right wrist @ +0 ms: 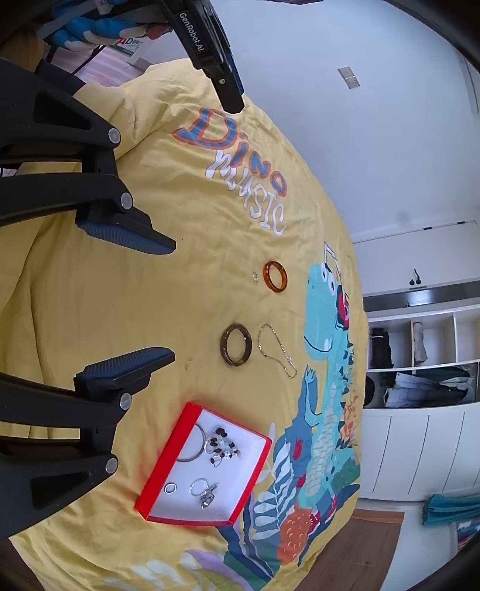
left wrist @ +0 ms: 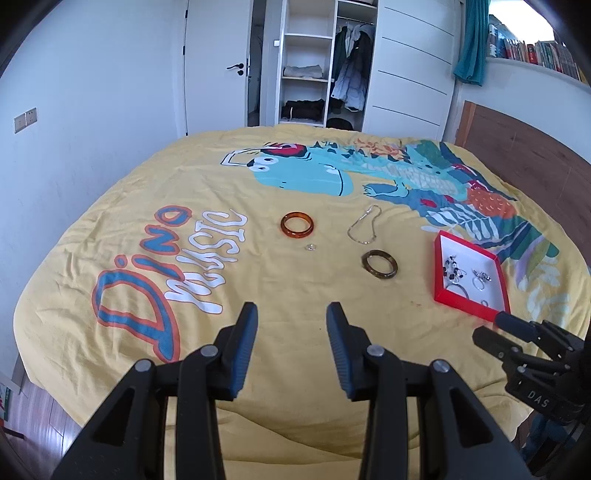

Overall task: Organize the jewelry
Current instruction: 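Move both tools toward the dark brown bangle and small silver ring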

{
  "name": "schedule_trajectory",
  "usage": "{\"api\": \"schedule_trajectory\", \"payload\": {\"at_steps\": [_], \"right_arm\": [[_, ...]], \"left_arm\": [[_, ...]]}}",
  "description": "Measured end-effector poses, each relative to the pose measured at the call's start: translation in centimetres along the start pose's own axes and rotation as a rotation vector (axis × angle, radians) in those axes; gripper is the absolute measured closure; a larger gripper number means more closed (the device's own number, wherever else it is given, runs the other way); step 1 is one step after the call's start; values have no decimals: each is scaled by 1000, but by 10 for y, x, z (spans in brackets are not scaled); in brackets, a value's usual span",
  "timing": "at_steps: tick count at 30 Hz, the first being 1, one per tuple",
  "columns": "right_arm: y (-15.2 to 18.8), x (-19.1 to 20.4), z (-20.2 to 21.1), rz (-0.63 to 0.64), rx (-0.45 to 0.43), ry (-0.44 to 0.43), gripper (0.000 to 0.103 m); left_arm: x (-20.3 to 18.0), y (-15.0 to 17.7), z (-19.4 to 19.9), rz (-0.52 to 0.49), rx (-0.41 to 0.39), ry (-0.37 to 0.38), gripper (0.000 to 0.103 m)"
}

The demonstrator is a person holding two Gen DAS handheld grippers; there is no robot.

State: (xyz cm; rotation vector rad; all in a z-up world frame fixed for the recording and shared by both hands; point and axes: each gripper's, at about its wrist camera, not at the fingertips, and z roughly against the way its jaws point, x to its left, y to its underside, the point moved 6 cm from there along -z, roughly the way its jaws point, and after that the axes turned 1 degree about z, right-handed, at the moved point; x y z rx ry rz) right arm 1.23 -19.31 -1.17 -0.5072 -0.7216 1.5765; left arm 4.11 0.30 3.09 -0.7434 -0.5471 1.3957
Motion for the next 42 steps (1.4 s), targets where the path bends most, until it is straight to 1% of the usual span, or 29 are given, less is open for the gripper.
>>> {"api": "schedule_trajectory", "payload": {"at_steps": [8, 19, 28, 33, 37, 42], "right_arm": [[0, 4, -28, 8, 47, -13, 51], [-1, -10, -73, -24, 113, -38, 51], [-10, -21, -106, -27, 136, -61, 51], [-13, -29, -125, -27, 152, -85, 51], [-22, -33, -144, -10, 161, -104, 51], [-46, -40, -179, 10, 158, -128, 55]], "left_arm": [[5, 0, -25, 11, 41, -2, 66], [3, 9, -83, 8, 154, -17, 66], [-3, 10, -125, 0, 221, -38, 66], [4, 13, -155, 10, 268, -53, 66], [14, 6, -183, 51, 292, -40, 66], [11, -15, -224, 49, 307, -4, 66]]}}
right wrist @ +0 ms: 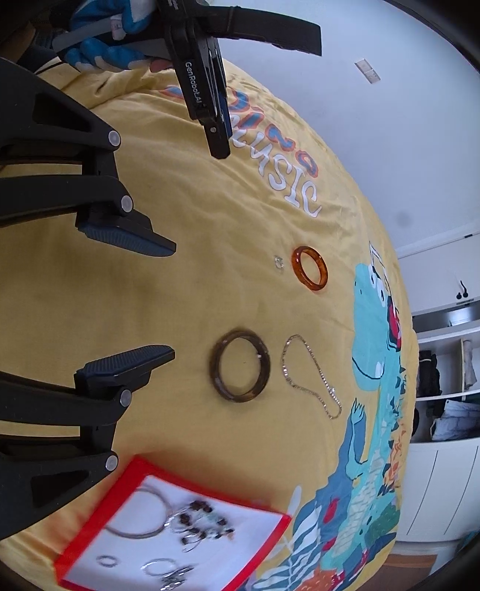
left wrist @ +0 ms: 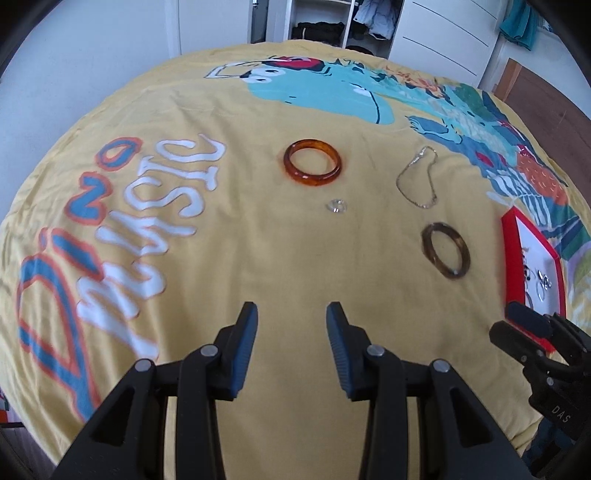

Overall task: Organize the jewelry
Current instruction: 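Move both tools toward the dark brown bangle and small silver ring, then grasp the dark brown bangle with the right tool while the left tool grasps the small silver ring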

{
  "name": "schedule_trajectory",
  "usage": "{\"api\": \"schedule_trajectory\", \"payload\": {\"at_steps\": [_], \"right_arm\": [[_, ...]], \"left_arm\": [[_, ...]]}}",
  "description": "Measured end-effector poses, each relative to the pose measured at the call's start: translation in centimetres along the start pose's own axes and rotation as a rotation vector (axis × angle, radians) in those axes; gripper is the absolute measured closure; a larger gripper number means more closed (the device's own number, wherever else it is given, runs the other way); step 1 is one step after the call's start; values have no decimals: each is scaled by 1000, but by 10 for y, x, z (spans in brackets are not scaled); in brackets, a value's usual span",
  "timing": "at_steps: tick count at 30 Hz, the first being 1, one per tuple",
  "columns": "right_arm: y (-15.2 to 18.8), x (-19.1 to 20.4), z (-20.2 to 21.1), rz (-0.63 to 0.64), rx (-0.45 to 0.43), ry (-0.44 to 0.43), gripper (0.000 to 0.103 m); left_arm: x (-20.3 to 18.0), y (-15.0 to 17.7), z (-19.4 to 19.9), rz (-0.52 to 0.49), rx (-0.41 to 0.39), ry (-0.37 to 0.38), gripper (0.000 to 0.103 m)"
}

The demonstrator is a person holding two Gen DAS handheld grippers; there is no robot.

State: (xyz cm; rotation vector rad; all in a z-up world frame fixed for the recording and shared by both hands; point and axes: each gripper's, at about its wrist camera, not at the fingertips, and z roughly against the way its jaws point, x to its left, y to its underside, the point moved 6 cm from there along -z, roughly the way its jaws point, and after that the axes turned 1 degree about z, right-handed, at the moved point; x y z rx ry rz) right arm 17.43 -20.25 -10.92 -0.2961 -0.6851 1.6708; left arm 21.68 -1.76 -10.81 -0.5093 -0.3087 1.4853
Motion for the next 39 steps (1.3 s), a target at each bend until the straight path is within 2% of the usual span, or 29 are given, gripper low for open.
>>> {"api": "schedule_trajectory", "payload": {"at_steps": [5, 9, 14, 18, 32, 37, 39], "right_arm": [[-24, -15, -33, 9, 4, -5, 64], [-39, -27, -66, 19, 29, -11, 75], [-43, -34, -96, 15, 72, -38, 86], [-36, -36, -116, -2, 113, -56, 88], [-32, -43, -123, -52, 65, -105, 87], [-34, -43, -125, -66, 62, -105, 87], [-34, -42, -125, -70, 62, -101, 87]], "left_arm": [[-10, -31, -40, -6, 22, 25, 66], [-19, -50, -63, -15, 22, 50, 66], [-28, -67, -84, -23, 11, 93, 66], [-31, -73, -99, -35, 18, 94, 66], [-45, -72, -129, -92, 10, 65, 67], [-44, -71, -127, -96, -7, 67, 84], [-44, -71, -126, -98, -7, 73, 84]]}}
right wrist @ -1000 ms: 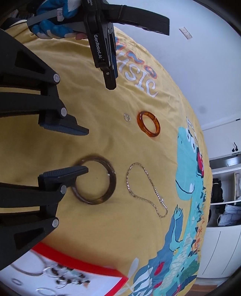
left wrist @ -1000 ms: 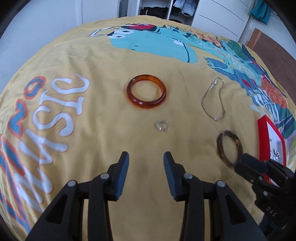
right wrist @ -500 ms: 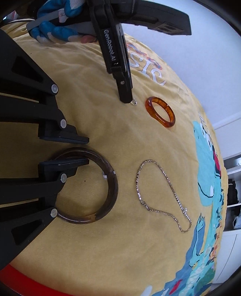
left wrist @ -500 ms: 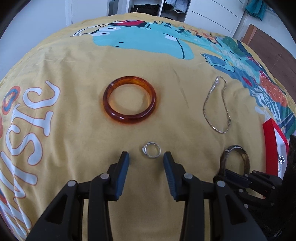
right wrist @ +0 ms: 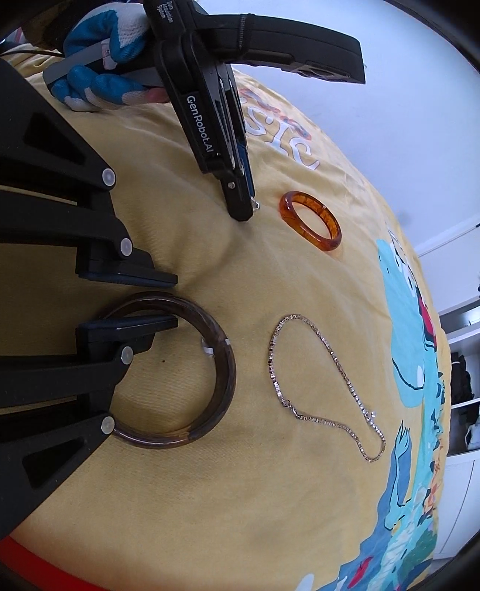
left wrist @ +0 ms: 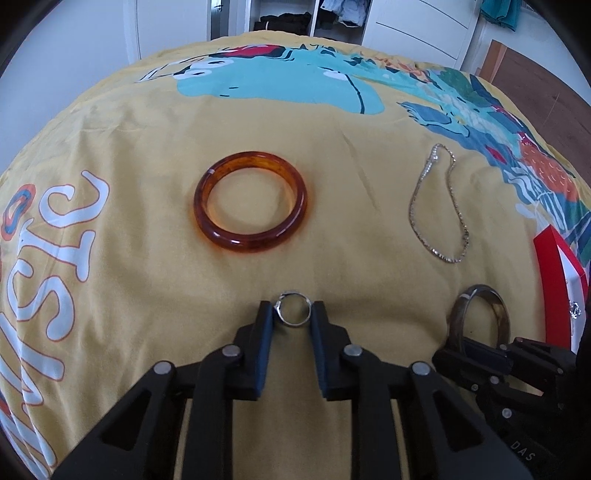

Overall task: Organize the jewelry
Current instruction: 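Grasp the dark brown bangle with the right tool while the left tool grasps the small silver ring, then carry the bangle and ring over the red box with both tools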

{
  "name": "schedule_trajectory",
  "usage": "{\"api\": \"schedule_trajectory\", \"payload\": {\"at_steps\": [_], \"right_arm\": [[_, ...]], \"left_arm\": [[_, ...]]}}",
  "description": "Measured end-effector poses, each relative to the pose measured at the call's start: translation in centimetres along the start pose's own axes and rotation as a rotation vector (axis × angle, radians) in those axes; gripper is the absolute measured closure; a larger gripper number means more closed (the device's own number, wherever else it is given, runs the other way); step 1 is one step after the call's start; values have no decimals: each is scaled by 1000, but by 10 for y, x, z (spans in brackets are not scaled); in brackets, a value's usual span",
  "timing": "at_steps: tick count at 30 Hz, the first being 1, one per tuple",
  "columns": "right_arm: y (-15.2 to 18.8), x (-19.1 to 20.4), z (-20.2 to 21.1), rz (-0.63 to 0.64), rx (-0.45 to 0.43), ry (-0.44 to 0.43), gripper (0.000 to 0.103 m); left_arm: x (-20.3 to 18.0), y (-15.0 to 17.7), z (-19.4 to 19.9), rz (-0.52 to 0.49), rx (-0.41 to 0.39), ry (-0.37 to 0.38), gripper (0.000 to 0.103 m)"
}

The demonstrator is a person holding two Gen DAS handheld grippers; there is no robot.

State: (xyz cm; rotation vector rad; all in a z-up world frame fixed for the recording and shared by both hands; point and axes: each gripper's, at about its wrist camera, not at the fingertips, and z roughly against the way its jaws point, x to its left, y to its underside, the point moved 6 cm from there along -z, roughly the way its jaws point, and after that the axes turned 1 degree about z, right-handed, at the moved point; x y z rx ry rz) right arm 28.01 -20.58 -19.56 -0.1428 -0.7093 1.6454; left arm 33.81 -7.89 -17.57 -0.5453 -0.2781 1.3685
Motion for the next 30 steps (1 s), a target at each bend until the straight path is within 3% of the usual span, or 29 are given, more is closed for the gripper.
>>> {"api": "schedule_trajectory", "payload": {"at_steps": [14, 30], "right_arm": [[5, 13, 18, -26, -28, -4, 94], [21, 89, 96, -68, -102, -158, 95]], "left_arm": [[3, 7, 33, 7, -11, 6, 84], [14, 33, 129, 11, -76, -10, 84]]}}
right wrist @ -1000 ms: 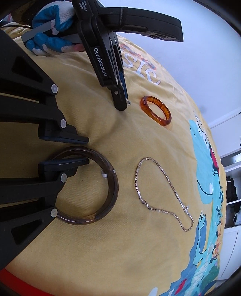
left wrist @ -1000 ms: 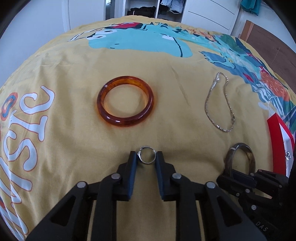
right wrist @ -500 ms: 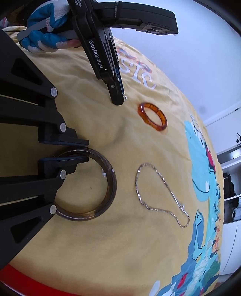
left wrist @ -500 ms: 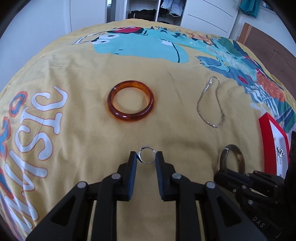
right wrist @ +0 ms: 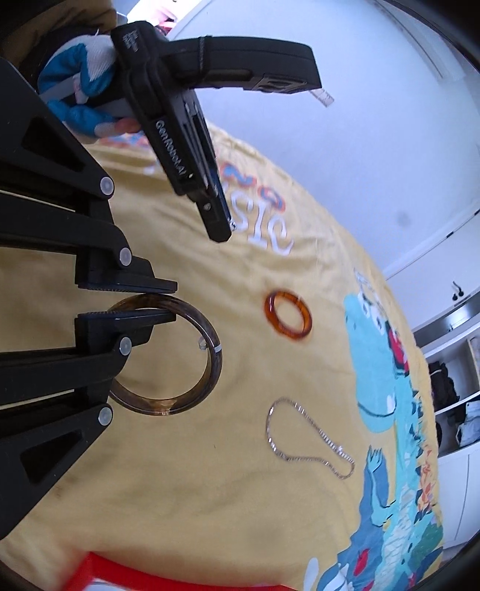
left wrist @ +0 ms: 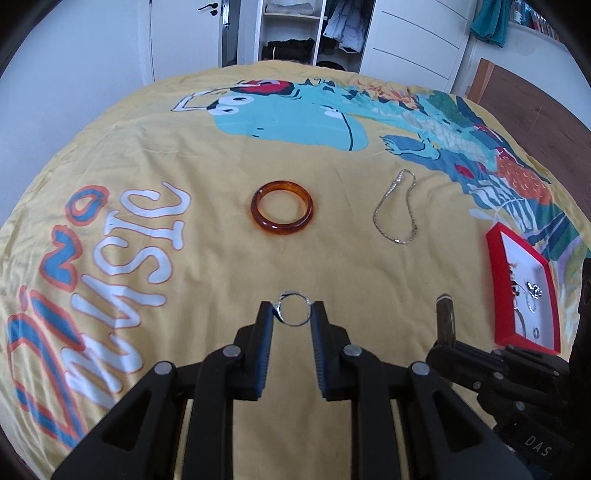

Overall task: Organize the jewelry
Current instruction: 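Carry the bangle and ring over the red box with both tools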

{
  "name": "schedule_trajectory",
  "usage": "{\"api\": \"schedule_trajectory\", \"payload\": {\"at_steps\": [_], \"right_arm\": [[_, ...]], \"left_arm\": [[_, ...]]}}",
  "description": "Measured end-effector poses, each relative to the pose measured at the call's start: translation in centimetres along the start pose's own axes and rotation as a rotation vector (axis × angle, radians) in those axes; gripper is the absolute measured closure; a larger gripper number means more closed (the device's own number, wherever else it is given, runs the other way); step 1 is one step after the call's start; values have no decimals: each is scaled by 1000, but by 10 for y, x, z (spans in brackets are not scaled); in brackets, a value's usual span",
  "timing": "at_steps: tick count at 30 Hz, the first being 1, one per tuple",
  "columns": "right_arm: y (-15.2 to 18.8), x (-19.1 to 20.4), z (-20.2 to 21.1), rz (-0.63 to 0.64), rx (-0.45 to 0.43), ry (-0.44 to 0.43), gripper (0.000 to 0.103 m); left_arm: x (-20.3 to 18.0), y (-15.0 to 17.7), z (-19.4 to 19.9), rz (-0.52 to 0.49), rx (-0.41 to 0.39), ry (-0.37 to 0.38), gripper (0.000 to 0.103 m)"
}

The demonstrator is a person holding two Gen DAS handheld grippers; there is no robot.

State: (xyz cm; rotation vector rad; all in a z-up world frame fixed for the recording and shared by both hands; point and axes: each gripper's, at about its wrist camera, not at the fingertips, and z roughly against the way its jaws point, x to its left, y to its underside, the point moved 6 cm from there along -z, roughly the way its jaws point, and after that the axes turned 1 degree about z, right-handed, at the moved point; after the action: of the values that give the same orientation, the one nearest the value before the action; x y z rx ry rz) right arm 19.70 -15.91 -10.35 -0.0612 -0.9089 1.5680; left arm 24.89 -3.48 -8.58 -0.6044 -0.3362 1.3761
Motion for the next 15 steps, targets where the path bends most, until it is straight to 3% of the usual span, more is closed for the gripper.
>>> {"api": "schedule_trajectory", "payload": {"at_steps": [7, 15], "right_arm": [[14, 41, 40, 36, -28, -21, 95], [34, 49, 83, 47, -66, -3, 95]], "left_arm": [[0, 17, 51, -13, -39, -6, 84], [-18, 38, 91, -44, -65, 0, 84]]}}
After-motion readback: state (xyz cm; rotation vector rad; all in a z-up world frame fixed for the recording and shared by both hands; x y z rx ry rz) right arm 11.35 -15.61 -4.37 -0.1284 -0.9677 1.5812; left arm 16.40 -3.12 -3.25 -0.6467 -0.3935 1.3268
